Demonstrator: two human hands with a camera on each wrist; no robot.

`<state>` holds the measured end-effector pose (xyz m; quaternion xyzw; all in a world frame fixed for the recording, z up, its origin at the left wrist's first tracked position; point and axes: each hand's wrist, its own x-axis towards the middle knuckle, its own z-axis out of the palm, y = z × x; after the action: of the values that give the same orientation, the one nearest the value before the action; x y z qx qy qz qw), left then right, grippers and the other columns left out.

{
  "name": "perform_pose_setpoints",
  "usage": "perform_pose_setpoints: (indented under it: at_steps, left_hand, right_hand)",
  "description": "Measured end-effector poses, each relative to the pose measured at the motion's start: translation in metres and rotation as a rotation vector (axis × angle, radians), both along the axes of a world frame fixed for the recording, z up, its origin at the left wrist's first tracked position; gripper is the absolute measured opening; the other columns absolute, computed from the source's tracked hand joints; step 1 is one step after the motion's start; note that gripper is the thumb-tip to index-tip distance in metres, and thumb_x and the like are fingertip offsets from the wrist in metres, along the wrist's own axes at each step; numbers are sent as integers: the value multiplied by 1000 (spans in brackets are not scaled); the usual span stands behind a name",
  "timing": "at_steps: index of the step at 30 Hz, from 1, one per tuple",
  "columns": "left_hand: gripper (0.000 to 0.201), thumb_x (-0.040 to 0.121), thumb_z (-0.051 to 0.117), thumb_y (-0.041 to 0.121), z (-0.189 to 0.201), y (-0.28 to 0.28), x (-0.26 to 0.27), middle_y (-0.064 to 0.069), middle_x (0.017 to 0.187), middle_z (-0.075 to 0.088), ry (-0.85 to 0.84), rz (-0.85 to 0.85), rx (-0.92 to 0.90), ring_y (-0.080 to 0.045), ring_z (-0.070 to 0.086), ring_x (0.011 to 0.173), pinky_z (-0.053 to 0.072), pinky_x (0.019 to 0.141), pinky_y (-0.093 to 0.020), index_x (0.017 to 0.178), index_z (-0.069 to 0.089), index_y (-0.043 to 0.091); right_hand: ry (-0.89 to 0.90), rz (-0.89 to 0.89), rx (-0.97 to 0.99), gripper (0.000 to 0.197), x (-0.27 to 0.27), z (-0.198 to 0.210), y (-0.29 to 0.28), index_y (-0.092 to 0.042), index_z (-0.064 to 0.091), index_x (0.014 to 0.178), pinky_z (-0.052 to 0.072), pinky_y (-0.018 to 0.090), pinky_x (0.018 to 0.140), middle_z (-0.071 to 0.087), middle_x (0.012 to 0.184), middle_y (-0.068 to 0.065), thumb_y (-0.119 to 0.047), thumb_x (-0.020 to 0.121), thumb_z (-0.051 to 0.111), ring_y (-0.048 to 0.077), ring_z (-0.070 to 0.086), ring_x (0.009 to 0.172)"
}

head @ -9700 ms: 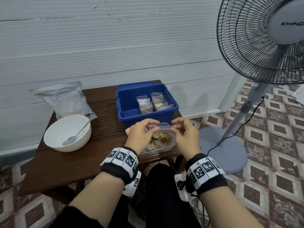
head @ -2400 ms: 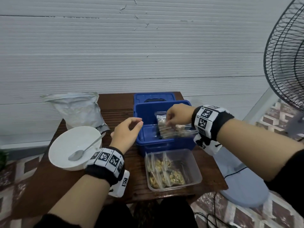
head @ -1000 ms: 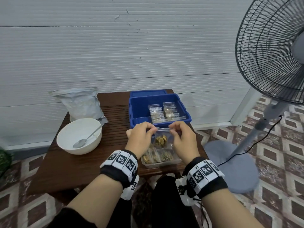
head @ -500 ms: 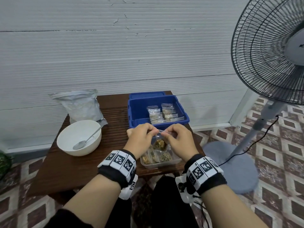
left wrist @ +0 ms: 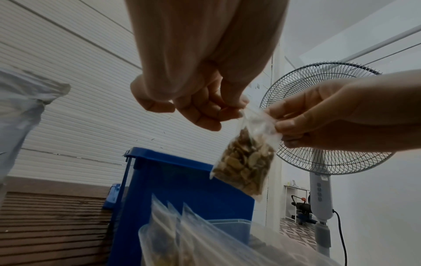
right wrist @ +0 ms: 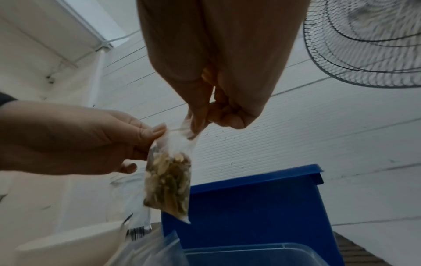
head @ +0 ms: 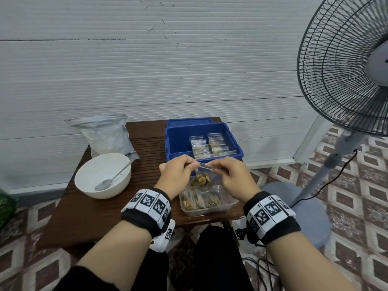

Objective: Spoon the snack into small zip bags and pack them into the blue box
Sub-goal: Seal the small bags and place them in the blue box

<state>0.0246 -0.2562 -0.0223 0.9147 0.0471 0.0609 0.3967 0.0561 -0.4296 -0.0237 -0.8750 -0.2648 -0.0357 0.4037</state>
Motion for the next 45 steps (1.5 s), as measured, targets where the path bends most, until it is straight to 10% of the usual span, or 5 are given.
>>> perform_pose_setpoints:
  at_steps: [11,20,24,36,45]
  left_hand:
    - [12,90,59,47,3,30,17,21,92,67,-83,-10,-168,-8,60,101,40,101,-53,81,63,41]
    - [19,96,57,27,-14,89,64,3,113,60,-4,250,-291,-6,54,97,38,83,-17,113,56,18]
    - [36,97,55,28,-28,101,91,-1,121,60,104,268,-332,-10,55,100,39,85,-23,129,49,13]
    - [51,95,60,29,-41,112,132,2,124,57,179,215,-381,-14,58,105,43,79,-24,139,39,18]
    - [54,93,62,28,-53,112,131,1,121,58,147,220,-450,-16,61,105,51,93,-35,139,36,19]
  right_hand:
    - [-46,107,-231,11,37,38,25,-15,73,89,33,13,64,61,76,-8,-19,90,63,-4,47,66]
    - [-27,176,-470,12,130,100,81,-9,71,96,38,10,61,65,86,0,-15,89,63,7,54,74]
    - [16,242,-692,16,171,85,115,-8,71,100,44,25,76,70,100,5,-15,88,65,14,58,87]
    - [52,418,-1091,19,226,18,181,-13,71,93,45,26,62,70,101,4,-2,85,58,16,58,81]
    - [-288,316,-1266,15,220,0,188,-13,62,106,42,32,62,57,99,7,-18,93,55,27,56,80]
